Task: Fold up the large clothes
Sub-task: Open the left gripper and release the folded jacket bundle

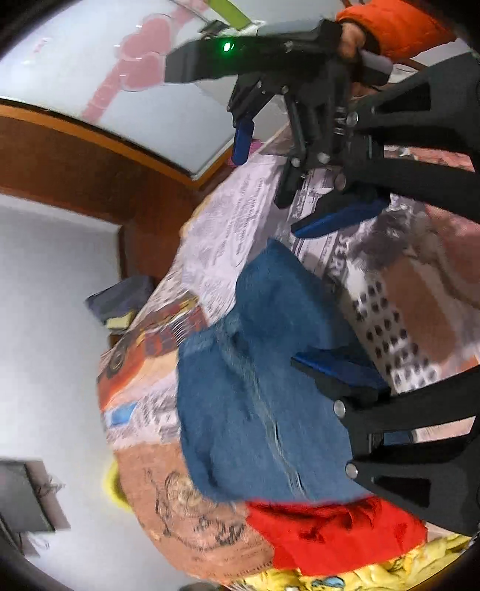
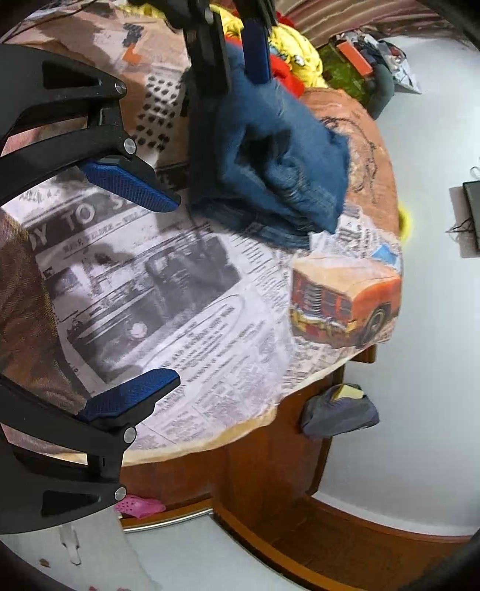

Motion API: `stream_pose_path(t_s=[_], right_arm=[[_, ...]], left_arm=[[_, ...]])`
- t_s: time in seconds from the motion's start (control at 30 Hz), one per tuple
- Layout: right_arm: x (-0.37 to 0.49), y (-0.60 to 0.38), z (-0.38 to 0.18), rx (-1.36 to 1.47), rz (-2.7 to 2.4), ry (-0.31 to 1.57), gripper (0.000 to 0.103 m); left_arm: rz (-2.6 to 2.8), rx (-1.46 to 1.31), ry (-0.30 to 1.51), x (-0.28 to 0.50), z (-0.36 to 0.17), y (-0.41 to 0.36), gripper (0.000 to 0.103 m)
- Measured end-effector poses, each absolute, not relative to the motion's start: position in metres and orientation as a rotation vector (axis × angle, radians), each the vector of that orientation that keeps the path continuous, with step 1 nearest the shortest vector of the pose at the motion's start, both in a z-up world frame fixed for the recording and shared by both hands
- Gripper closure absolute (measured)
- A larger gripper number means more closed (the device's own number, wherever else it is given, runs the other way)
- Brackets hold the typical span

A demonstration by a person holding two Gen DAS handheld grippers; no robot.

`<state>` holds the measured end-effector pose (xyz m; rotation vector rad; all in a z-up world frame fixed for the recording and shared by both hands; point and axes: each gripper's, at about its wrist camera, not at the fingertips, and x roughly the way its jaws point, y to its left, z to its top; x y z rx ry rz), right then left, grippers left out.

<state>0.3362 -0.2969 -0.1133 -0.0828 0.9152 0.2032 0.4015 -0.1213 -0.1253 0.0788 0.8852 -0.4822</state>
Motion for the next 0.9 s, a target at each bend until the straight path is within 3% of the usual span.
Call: stream_pose_path(t_s=[0.07, 0.37, 0.63, 0.9], right_arm=[[0.339, -0.290, -0.105, -0.070, 0.230, 0.890, 0.019], [0.374, -0.226, -0.090, -0.004, 0.413, 0.860, 0.019], [0.388, -0.212, -0.142, -0.134, 0.370, 0.966, 0.019], [0.376, -0.243, -0.154, -0.107, 0.364, 1.007, 0.017]], left_arm=[[-0.427, 0.062, 0.853, 0.399, -0.119, -0.095, 0.026], [-0.154, 0.036, 0.915, 0.430, -0.147, 0.010, 0.025], [-0.176, 0.020, 0.964, 0.434, -0.188, 0.014, 0.025], [-0.208, 0.074, 0.948, 0.420, -0.203, 0.002, 0.024]])
